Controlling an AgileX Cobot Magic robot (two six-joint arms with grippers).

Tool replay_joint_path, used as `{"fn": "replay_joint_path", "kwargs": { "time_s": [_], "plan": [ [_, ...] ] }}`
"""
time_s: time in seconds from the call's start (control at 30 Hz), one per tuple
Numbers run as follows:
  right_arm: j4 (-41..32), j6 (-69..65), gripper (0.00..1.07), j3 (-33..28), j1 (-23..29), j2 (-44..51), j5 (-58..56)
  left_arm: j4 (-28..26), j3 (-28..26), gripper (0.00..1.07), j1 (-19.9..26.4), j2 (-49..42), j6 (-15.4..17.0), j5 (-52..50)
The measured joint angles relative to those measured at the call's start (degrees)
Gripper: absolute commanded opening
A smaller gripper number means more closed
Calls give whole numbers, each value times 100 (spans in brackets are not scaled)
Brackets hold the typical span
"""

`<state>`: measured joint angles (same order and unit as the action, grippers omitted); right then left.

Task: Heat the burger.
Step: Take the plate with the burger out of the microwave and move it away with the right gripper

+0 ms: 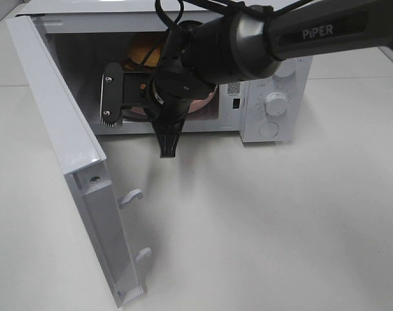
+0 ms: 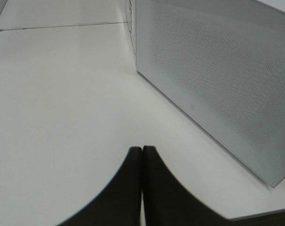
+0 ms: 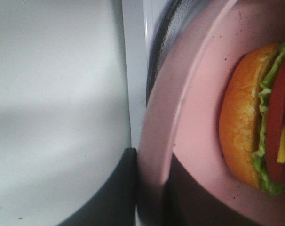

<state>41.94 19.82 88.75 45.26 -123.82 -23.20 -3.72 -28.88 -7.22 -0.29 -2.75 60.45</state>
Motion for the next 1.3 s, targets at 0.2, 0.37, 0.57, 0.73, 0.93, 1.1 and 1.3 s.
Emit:
{"fn": "replay_joint_path", "kwargs": {
  "time_s": [0.2,0.37,0.57,0.73,0.93,1.1,1.3],
  "plan": [
    [6,160,0,-218,0,172,40,0,0,0,0,0,0,0],
    [46,258,0,-481,6,338,92,0,0,0,0,0,0,0],
    [74,550,0,-1003,11,659,269,0,0,0,0,0,0,0],
    [155,682,0,-1576,23,980,464,0,0,0,0,0,0,0],
    [172,785,0,-2045,17,1283,659,0,0,0,0,0,0,0],
    [275,791,0,-2561,17,1656,905,0,0,0,0,0,0,0],
    [498,791,0,-3340,17,2212,997,0,0,0,0,0,0,0]
  ]
}}
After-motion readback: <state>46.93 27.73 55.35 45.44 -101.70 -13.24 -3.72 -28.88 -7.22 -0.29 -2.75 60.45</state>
